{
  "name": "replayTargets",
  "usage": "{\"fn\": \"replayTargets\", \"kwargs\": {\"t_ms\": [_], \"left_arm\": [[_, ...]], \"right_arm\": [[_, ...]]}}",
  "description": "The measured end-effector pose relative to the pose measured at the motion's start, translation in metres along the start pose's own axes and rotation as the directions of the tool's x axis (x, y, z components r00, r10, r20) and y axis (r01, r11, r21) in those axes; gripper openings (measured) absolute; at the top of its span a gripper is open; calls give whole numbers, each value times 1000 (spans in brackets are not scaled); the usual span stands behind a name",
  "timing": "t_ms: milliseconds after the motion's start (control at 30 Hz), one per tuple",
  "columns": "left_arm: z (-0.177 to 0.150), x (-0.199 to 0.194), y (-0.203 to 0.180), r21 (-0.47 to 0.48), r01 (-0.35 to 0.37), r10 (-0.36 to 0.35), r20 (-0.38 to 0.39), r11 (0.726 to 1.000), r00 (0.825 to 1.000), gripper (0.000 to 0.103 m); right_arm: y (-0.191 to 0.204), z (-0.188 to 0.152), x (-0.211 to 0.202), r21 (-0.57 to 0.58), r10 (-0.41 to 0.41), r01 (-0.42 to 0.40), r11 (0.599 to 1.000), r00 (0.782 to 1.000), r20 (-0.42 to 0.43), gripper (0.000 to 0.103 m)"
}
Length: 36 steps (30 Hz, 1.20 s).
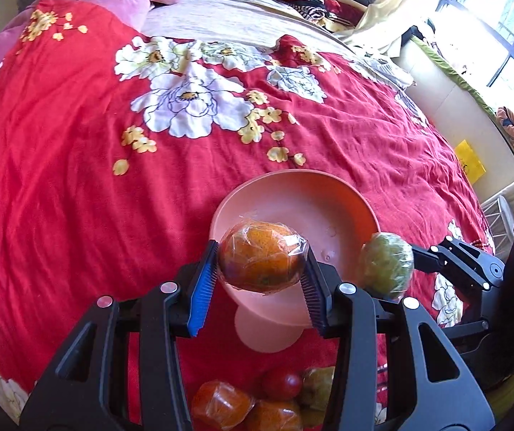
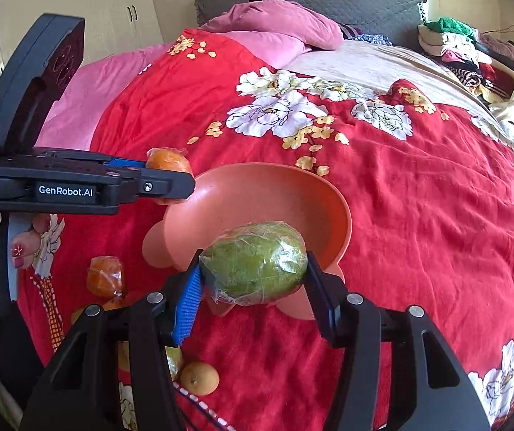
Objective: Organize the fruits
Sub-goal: 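Carry the bagged orange and bagged green fruit over the pink bowl with both tools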
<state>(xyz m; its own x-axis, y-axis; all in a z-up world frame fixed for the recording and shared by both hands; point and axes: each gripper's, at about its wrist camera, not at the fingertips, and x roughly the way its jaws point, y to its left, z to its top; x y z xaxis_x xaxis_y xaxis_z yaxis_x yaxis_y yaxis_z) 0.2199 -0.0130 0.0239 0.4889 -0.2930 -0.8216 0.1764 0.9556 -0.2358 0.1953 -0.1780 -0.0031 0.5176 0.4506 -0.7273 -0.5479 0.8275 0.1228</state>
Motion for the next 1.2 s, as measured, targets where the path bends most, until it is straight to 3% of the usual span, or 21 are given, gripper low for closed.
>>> {"fn": "replayTargets", "kwargs": {"t_ms": [667,1200], "left_arm": [[9,43,-10,6,28,-27,-76,1000,997,36],[7,50,-9,4,34,-33,-93,999,995,36]], "right_arm": [[-1,-4,29,-39,-5,2,999,999,-54,52],[3,-7,30,-39,5,-7,999,998,-58,55]]}}
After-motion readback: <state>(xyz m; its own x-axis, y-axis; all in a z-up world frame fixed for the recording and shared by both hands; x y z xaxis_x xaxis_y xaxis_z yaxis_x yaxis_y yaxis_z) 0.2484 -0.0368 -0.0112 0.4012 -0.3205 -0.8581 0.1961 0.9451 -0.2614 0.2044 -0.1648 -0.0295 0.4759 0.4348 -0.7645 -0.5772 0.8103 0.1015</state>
